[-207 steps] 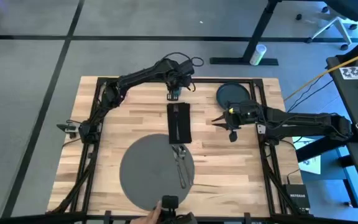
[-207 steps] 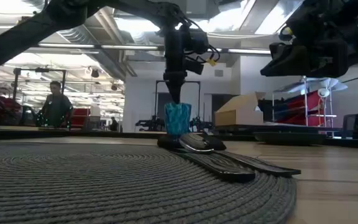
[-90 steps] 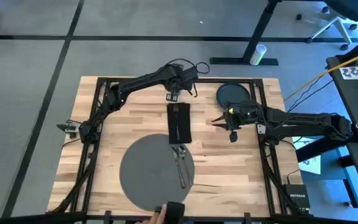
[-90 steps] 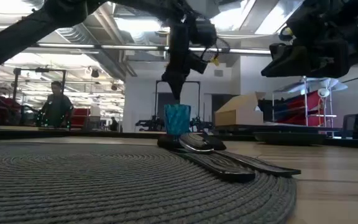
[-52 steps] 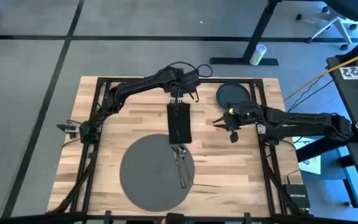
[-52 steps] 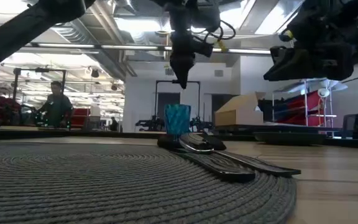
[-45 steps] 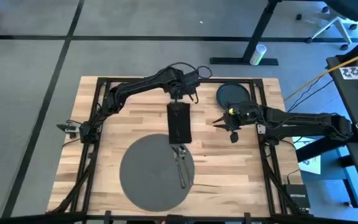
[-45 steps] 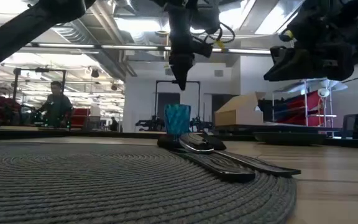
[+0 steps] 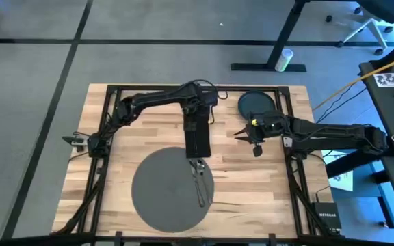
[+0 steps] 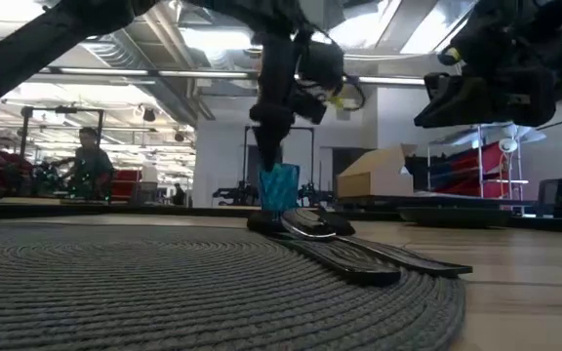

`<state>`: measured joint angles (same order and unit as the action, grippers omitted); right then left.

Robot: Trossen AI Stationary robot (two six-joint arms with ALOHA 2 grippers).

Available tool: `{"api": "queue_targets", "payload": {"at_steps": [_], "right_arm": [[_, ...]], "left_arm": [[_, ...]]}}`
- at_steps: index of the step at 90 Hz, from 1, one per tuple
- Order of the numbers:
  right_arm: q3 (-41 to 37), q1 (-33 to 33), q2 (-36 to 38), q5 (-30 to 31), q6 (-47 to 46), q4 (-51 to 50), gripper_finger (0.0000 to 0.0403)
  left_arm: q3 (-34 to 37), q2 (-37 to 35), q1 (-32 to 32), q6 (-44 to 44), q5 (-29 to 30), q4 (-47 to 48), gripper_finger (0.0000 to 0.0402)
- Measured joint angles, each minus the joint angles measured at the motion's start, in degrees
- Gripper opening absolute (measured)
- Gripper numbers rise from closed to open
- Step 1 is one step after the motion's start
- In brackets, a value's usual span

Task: Set table place
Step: Adjust the black table napkin

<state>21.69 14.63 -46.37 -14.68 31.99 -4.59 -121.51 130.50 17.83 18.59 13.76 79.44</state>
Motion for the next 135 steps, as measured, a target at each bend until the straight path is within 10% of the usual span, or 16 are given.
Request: {"api": "queue_targets", "payload": {"at_steps": [73, 135], "right_arm": [[0.0, 0.0, 0.0, 0.02, 0.02, -1.57, 0.0053], [0.0, 0.0, 0.0, 0.02, -1.64, -3.2, 0.0053]], "left_arm": [[18.4, -0.28, 0.41, -1.46, -8.04, -18.69, 0.0], [21.55, -2.58, 3.71, -0.69, -3.26, -12.86, 0.0]]}}
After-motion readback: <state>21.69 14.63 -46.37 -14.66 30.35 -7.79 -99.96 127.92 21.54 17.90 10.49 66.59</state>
